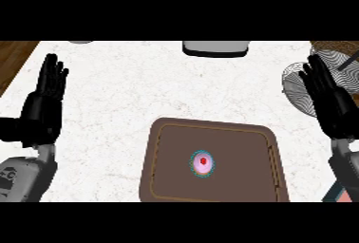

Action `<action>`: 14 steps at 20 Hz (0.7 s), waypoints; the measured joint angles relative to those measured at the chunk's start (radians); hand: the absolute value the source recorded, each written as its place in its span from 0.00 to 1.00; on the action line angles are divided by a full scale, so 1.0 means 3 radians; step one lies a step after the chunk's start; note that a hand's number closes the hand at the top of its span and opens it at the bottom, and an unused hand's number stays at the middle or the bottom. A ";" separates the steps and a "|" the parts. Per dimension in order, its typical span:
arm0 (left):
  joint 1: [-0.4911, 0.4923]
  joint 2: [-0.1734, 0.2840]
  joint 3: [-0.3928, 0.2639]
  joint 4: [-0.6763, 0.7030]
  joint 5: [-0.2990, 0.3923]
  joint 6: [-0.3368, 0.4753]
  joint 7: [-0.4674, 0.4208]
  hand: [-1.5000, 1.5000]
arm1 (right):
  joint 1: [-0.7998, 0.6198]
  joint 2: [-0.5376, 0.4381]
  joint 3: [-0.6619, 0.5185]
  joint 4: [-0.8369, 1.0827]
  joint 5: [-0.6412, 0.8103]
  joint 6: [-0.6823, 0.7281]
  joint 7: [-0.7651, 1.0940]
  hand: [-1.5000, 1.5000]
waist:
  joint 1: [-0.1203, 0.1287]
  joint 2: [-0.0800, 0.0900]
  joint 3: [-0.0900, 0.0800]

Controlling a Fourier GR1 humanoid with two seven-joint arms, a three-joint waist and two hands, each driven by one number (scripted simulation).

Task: Pick the cupcake from the tray and place it in the tiered basket

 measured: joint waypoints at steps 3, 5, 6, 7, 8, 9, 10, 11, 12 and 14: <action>0.0190 0.0051 0.0020 0.0078 0.0044 -0.0071 0.0072 0.50 | 0.0214 0.0343 0.0017 -0.0038 -0.0166 0.0001 -0.0206 1.00 | -0.0018 0.0064 0.0060; 0.0374 0.0114 0.0010 0.0197 0.0077 -0.0149 0.0181 0.50 | 0.0400 0.0683 0.0018 -0.0027 -0.0401 0.0044 -0.0355 1.00 | -0.0012 0.0101 0.0093; 0.0460 0.0154 0.0001 0.0272 0.0087 -0.0189 0.0245 0.50 | 0.0492 0.0864 0.0023 -0.0014 -0.0535 0.0087 -0.0423 1.00 | -0.0013 0.0125 0.0108; 0.0507 0.0158 0.0005 0.0308 0.0095 -0.0188 0.0273 0.50 | 0.0533 0.0984 -0.0126 -0.0024 -0.0642 -0.0033 -0.0527 1.00 | -0.0120 0.0119 0.0143; 0.0580 0.0163 -0.0019 0.0370 0.0112 -0.0231 0.0315 0.50 | 0.0593 0.1142 -0.0118 -0.0073 -0.0731 -0.0002 -0.0698 0.00 | -0.0128 0.0123 0.0146; 0.0654 0.0183 -0.0032 0.0428 0.0134 -0.0286 0.0353 0.50 | 0.0676 0.1272 -0.0071 -0.0113 -0.0778 -0.0002 -0.0891 0.00 | -0.0121 0.0123 0.0141; 0.0713 0.0225 -0.0029 0.0466 0.0168 -0.0354 0.0402 0.50 | 0.0796 0.1375 0.0012 -0.0136 -0.0754 -0.0057 -0.1095 0.00 | -0.0114 0.0119 0.0135; 0.0766 0.0262 -0.0024 0.0494 0.0199 -0.0419 0.0432 0.50 | 0.0914 0.1456 0.0101 -0.0128 -0.0658 -0.0180 -0.1273 0.00 | -0.0105 0.0117 0.0127; 0.0819 0.0271 -0.0039 0.0507 0.0205 -0.0452 0.0443 0.50 | 0.1028 0.1519 0.0184 -0.0092 -0.0509 -0.0336 -0.1391 0.00 | -0.0096 0.0115 0.0120; 0.0867 0.0317 -0.0034 0.0536 0.0243 -0.0539 0.0476 0.50 | 0.1224 0.1528 0.0352 0.0049 -0.0180 -0.0656 -0.1458 0.00 | -0.0076 0.0121 0.0105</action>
